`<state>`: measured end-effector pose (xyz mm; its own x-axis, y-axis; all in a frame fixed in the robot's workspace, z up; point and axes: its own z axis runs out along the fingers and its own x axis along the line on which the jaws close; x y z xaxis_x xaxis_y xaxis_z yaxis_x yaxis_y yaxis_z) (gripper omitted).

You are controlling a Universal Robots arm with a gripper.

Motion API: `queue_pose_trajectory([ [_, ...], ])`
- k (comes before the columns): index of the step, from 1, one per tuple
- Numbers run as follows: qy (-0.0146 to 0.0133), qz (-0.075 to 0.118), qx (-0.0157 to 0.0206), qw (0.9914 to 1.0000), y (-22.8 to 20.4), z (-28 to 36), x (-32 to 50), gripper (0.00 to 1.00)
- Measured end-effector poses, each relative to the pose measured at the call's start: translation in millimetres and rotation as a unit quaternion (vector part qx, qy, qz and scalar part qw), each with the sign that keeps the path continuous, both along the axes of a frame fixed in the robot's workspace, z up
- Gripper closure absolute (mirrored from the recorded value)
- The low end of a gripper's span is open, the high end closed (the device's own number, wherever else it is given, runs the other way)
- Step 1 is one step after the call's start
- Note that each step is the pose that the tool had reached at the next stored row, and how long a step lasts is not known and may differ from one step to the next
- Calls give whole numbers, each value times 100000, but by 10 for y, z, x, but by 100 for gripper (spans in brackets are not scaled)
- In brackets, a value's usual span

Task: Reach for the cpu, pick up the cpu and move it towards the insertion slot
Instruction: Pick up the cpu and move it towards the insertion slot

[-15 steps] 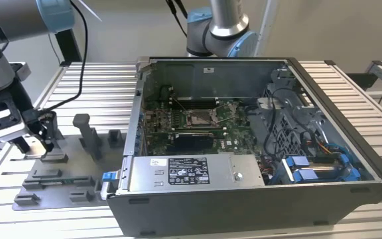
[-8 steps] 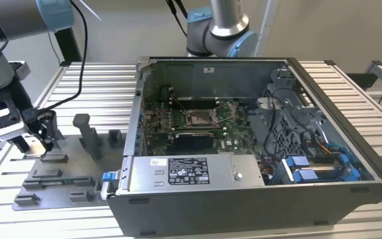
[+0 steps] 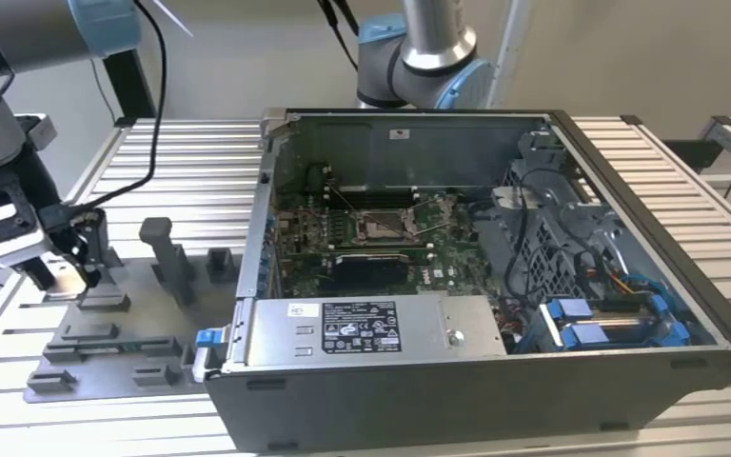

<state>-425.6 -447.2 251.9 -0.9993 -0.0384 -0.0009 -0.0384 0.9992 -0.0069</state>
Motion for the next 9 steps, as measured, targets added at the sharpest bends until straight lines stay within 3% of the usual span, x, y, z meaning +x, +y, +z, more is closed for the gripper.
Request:
queue_pose_trajectory([
  [9,-5,0,4,100000,0,153,0,100],
])
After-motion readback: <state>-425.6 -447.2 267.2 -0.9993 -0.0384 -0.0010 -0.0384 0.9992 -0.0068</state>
